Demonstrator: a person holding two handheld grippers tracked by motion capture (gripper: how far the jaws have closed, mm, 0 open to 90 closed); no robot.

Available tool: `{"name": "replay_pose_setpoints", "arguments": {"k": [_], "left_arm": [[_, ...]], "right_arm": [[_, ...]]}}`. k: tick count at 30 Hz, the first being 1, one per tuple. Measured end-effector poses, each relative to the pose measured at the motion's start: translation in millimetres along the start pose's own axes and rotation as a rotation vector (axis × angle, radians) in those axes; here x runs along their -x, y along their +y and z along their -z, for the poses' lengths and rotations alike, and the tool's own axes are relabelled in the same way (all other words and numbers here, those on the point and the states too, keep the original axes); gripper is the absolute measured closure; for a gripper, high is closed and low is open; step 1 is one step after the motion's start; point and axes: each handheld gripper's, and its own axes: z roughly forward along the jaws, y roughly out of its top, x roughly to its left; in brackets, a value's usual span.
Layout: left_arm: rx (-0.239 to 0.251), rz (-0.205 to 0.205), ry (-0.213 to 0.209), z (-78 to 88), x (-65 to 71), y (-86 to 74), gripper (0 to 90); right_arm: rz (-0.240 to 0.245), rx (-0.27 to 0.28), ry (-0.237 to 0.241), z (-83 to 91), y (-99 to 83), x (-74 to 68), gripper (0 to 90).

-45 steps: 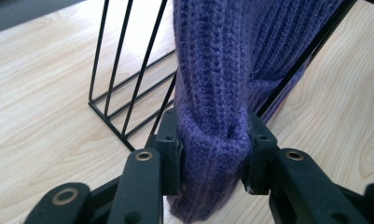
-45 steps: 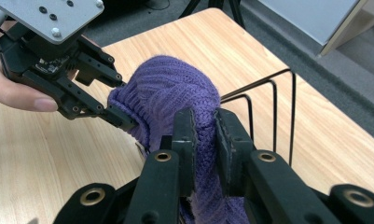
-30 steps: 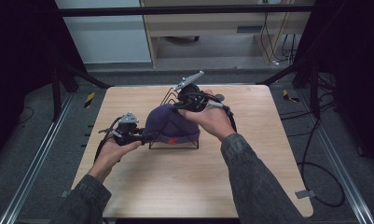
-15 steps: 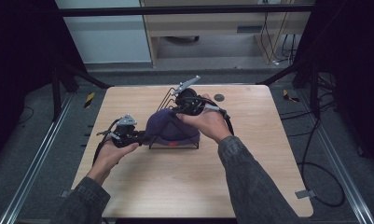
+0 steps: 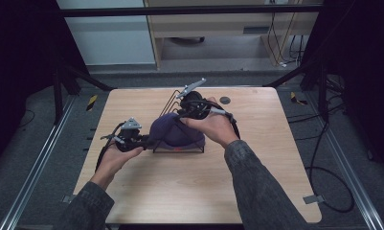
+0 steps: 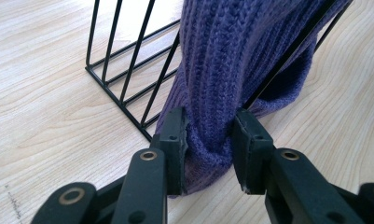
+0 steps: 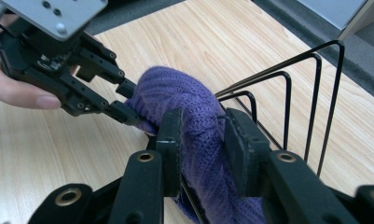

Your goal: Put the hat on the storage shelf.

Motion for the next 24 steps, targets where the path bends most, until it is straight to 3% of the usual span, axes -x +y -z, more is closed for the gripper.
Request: {"name": "replay_pose_setpoints", "arguments": {"k": [12,24], "left_arm": [[-0.006,0.019,0.003,-2.7,-0.8,-4.9,66.3],[-0.016,0.015,0.021,-3.5,0.8,-10.1,66.7]], "right_arm": [[-0.004,0.027,-0.013,11.4,0.7,0.7,63.8],[-0.015,0.034,-0.039,17.4,-4.5,0.7,53.3]]}}
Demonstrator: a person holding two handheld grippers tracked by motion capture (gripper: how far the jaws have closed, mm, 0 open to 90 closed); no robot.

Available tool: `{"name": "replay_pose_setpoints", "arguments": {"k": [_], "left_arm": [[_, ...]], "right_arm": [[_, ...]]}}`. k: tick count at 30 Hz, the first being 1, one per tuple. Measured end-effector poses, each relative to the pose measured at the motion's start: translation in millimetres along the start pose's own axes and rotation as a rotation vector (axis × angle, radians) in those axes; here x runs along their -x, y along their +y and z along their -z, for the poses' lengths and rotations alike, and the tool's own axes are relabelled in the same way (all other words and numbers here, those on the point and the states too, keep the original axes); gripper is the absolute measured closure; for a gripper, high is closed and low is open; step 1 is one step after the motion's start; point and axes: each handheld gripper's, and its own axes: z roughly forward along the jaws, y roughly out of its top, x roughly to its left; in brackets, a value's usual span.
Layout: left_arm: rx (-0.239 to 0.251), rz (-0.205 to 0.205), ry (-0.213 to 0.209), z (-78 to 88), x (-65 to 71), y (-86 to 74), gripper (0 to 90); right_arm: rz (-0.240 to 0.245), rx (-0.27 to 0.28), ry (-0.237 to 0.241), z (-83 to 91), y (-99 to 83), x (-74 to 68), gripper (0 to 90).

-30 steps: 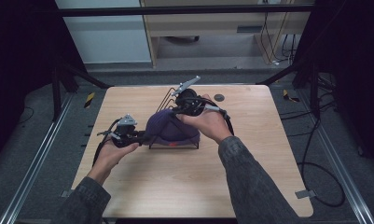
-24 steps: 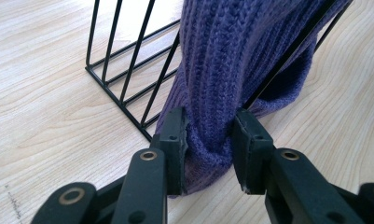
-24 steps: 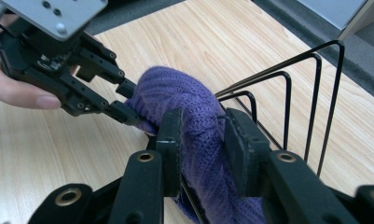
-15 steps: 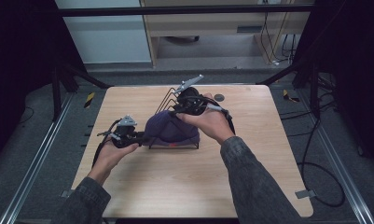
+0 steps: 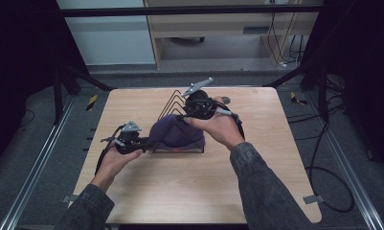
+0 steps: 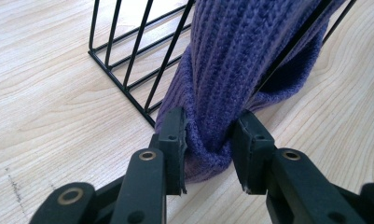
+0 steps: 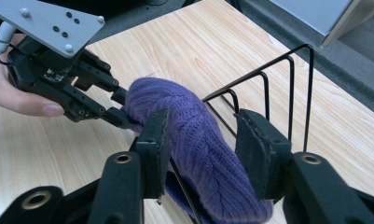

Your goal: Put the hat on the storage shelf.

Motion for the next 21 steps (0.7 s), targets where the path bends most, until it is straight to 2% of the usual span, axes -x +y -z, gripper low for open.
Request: {"name": "replay_pose_setpoints", "arguments": {"k": [5,7,9,12,16,21], "left_arm": [[-0.003,-0.007,0.005,1.1,0.4,-0.2,66.1],[-0.006,-0.011,0.014,2.2,1.3,-0.4,64.8],[-0.004,-0.03,0.045,6.9,2.3,-0.5,63.1],[0.009,-0.031,0.045,12.0,2.5,-0.3,62.8],[0.036,-0.008,0.06,25.6,3.8,-1.9,58.1],[0.053,0.036,0.105,37.3,4.6,-11.0,45.5]], "right_arm": [[-0.008,0.001,-0.009,4.0,-3.5,1.3,51.3],[-0.006,0.002,-0.009,5.1,-4.7,1.2,51.0],[0.003,-0.005,-0.012,7.1,-6.4,0.4,50.5],[0.004,0.0,-0.015,9.6,-7.9,0.1,50.1],[-0.005,0.009,-0.029,15.7,-12.0,0.4,48.2],[-0.007,0.014,-0.043,20.3,-16.6,-0.5,43.6]]}}
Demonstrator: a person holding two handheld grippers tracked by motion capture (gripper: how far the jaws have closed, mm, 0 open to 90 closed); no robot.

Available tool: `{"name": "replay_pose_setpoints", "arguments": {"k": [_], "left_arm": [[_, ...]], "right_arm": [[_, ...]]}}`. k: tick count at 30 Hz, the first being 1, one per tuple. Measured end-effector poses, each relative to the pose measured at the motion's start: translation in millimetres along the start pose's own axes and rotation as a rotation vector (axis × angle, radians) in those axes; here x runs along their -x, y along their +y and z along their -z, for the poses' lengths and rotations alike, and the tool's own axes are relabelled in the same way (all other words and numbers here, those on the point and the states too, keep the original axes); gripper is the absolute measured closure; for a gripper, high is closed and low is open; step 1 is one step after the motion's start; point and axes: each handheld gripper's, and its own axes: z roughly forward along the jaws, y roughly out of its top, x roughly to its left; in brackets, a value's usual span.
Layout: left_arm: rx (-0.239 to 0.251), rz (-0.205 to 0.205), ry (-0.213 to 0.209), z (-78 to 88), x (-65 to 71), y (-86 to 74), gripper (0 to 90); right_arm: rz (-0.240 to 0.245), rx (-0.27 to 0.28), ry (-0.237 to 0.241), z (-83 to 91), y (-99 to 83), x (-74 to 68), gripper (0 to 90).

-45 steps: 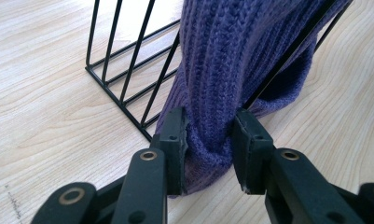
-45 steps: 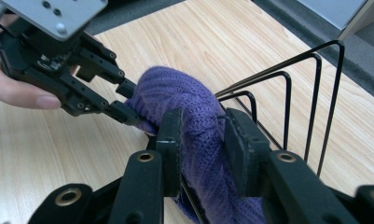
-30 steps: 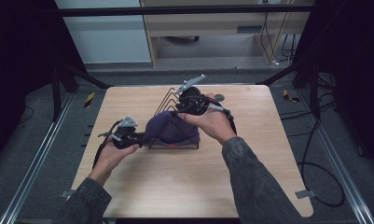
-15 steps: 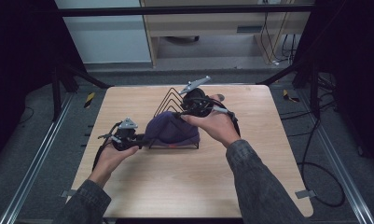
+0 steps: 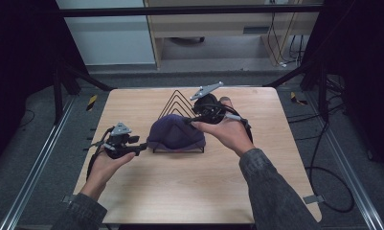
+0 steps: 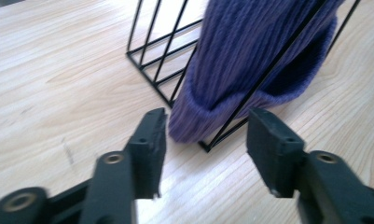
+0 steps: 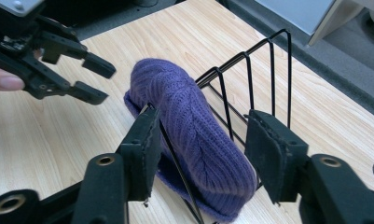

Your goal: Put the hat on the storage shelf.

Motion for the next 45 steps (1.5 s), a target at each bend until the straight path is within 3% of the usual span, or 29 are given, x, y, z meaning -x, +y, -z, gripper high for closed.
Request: {"name": "replay_pose_setpoints", "arguments": {"k": [2,6,9,10,11,13,15,19,31,40,45], "left_arm": [[0.003,0.041,0.014,2.0,-1.3,-7.0,39.8],[-0.048,0.038,0.064,0.5,-6.2,-18.3,30.6],[-0.042,0.063,0.081,3.0,-8.5,-23.6,26.2],[-0.044,0.066,0.083,3.6,-7.4,-28.8,21.0],[-0.044,0.066,0.083,3.6,-7.4,-28.8,19.7],[-0.081,0.029,0.113,3.0,-6.7,-35.6,16.7],[-0.09,0.028,0.119,3.0,-8.3,-37.4,13.9],[-0.098,0.078,0.135,1.1,-14.9,-43.9,11.2],[-0.101,0.09,0.129,-2.4,-19.5,-50.8,5.9],[-0.108,0.098,0.135,-2.6,-23.2,-54.3,5.6],[-0.12,0.105,0.143,-3.5,-24.9,-55.8,5.6]], "right_arm": [[-0.001,0.005,-0.007,1.9,-1.3,-0.6,41.3],[-0.003,0.009,-0.023,4.4,-3.4,-1.7,35.4],[-0.007,0.009,-0.035,6.7,-4.1,-2.1,31.6],[-0.016,0.016,-0.045,9.9,-5.4,-2.5,28.2],[-0.018,0.018,-0.049,11.3,-6.2,-2.5,27.1],[-0.021,0.025,-0.063,14.6,-8.6,-2.5,24.4],[-0.026,0.03,-0.077,18.7,-11.4,-1.5,21.1],[-0.035,0.032,-0.1,27.7,-15.5,2.6,18.5],[-0.101,0.076,-0.173,54.2,-34.9,20.2,12.8],[-0.163,0.057,-0.193,68.6,-67.8,35.7,10.6],[-0.167,0.041,-0.197,73.2,-84.7,40.9,9.2]]}}
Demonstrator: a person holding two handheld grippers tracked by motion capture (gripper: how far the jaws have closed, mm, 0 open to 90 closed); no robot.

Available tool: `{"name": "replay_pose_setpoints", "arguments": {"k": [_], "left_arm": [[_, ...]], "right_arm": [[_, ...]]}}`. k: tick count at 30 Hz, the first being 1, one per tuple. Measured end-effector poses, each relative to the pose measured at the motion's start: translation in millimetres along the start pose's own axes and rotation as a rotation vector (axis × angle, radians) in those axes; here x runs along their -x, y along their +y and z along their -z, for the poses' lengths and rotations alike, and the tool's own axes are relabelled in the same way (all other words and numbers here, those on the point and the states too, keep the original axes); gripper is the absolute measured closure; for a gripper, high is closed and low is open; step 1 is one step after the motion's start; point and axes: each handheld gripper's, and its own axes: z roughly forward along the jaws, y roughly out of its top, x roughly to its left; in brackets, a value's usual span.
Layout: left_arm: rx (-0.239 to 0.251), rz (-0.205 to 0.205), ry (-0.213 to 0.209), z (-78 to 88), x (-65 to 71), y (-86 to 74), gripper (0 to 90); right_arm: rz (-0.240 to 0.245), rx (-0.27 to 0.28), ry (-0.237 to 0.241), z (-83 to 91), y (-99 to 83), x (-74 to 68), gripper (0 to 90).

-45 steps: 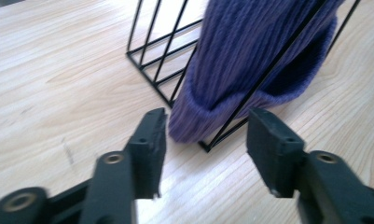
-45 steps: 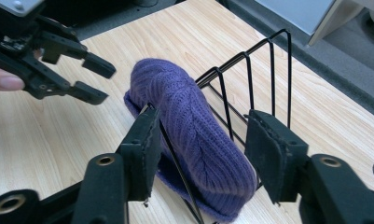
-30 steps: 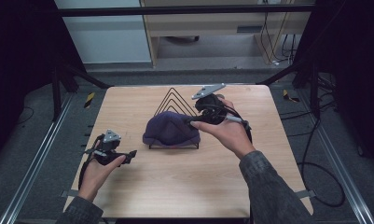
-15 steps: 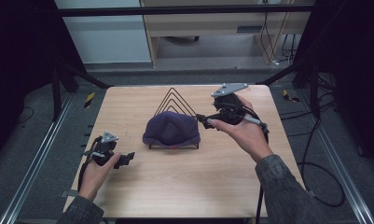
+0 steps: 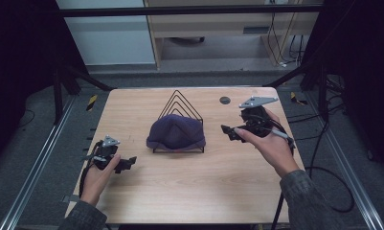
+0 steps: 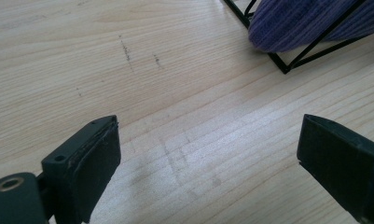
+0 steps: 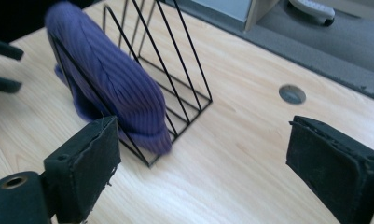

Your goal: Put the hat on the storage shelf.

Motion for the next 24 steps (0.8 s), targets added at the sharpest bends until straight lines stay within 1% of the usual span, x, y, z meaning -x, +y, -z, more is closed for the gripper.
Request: {"name": "replay_pose_setpoints", "arguments": {"k": [3,4,5,6,8,10,16,19,20,21,22,24], "left_arm": [[-0.007,-0.004,0.003,0.0,-0.7,-0.9,5.6],[-0.007,-0.001,0.005,-0.1,-1.0,-1.1,5.7],[-0.007,-0.001,0.005,-0.1,-1.0,-1.1,5.7],[-0.004,0.002,0.006,-0.1,-1.5,-1.3,5.7],[-0.002,0.004,0.006,0.2,-2.2,-1.4,5.7],[-0.003,0.004,0.009,0.4,-2.7,-1.8,5.7],[-0.01,0.007,0.015,0.0,-3.1,-3.0,5.8],[-0.034,-0.007,0.024,-2.8,-2.0,-4.2,6.1],[-0.034,-0.007,0.024,-2.8,-2.0,-4.2,6.1],[-0.042,-0.014,0.023,-4.4,-1.0,-4.5,6.1],[-0.05,-0.018,0.026,-6.0,-0.6,-4.7,6.1],[-0.052,-0.016,0.028,-6.6,-0.7,-4.8,6.1]], "right_arm": [[-0.019,-0.012,-0.004,1.1,-16.9,7.7,8.9],[-0.032,-0.026,-0.01,0.5,-28.6,13.1,8.9],[-0.032,-0.026,-0.01,0.5,-28.6,13.1,8.9],[-0.051,-0.04,-0.021,-0.2,-40.3,17.7,9.0],[-0.063,-0.045,-0.028,-1.1,-50.6,20.7,9.0],[-0.084,-0.054,-0.024,-2.8,-62.1,23.7,9.2],[-0.12,-0.096,-0.032,-9.8,-90.2,28.5,11.9],[-0.131,-0.119,-0.037,-15.1,-102.8,30.4,12.9],[-0.136,-0.126,-0.037,-17.3,-107.0,31.2,12.9],[-0.136,-0.126,-0.037,-17.3,-107.0,31.2,12.9],[-0.149,-0.145,-0.037,-23.1,-116.6,31.8,13.0],[-0.147,-0.151,-0.039,-25.3,-119.9,32.2,13.1]]}}
